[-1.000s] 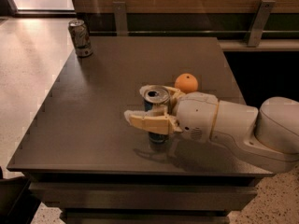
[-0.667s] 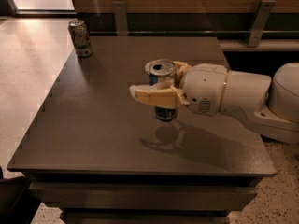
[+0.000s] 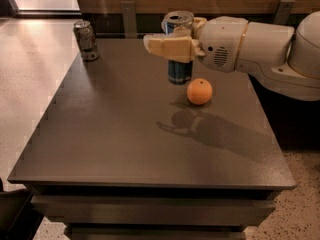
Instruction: Move redbull can near 7up can
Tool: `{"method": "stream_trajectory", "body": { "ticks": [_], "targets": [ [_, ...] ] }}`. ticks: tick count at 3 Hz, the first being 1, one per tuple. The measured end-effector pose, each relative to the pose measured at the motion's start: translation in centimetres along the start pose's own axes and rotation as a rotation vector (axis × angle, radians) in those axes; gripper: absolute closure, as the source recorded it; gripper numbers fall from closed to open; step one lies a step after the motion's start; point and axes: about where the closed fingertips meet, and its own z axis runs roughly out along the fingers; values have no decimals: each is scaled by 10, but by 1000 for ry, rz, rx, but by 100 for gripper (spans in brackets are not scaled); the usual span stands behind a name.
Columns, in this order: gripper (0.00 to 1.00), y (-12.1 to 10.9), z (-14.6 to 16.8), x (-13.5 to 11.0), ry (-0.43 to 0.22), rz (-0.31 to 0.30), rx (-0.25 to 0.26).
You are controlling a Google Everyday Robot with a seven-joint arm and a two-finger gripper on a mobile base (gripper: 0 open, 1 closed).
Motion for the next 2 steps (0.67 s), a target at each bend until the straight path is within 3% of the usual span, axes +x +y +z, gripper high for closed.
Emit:
{"method": "stream_trajectory", "body": {
  "ticks": [2],
  "targets": [
    [100, -47, 57, -38, -52, 48, 71]
  ]
}}
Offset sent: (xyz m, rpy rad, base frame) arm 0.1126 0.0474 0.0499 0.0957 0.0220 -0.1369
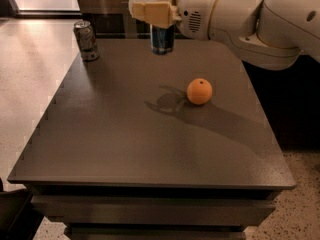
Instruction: Move redbull can near 7up can
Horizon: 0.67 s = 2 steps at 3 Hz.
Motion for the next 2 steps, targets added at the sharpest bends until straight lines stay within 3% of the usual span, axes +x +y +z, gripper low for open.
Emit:
{"method": "stream_trajectory", "body": {
  "ticks": [1, 2],
  "targets": [
    [100, -17, 31, -9, -7, -18, 34],
    [100, -34, 59, -9, -25, -56, 36]
  ]
}}
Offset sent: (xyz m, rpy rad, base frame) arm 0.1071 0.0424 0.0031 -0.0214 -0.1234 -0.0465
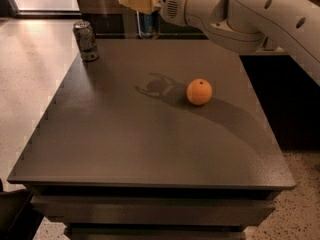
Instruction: Move redbull can near 7up can
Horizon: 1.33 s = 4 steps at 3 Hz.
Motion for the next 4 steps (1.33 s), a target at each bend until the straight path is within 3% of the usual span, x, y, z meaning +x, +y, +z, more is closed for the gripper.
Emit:
{"method": "stream_trajectory", "body": {
  "ticks": [2, 4],
  "targets": [
    [100, -25, 60, 20, -32, -69, -76],
    [100, -26, 107, 47, -29, -71, -145]
  ]
}}
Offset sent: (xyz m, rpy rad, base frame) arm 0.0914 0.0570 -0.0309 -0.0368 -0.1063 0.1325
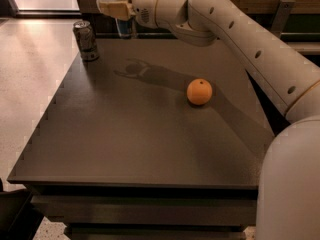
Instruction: Move redbull can near 7up can
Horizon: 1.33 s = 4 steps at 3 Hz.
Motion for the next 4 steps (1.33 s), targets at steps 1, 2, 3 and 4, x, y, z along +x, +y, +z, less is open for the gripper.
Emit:
{"method": "stream_trajectory", "body": {
  "ticks": [1, 2, 3, 4],
  "targets": [
    [100, 2, 16, 20, -14, 26, -9],
    [100, 3, 35, 54, -8, 64, -7],
    [100, 5, 37, 55, 1, 63, -5],
    [100, 1, 44, 62, 40, 40, 14]
  ]
}}
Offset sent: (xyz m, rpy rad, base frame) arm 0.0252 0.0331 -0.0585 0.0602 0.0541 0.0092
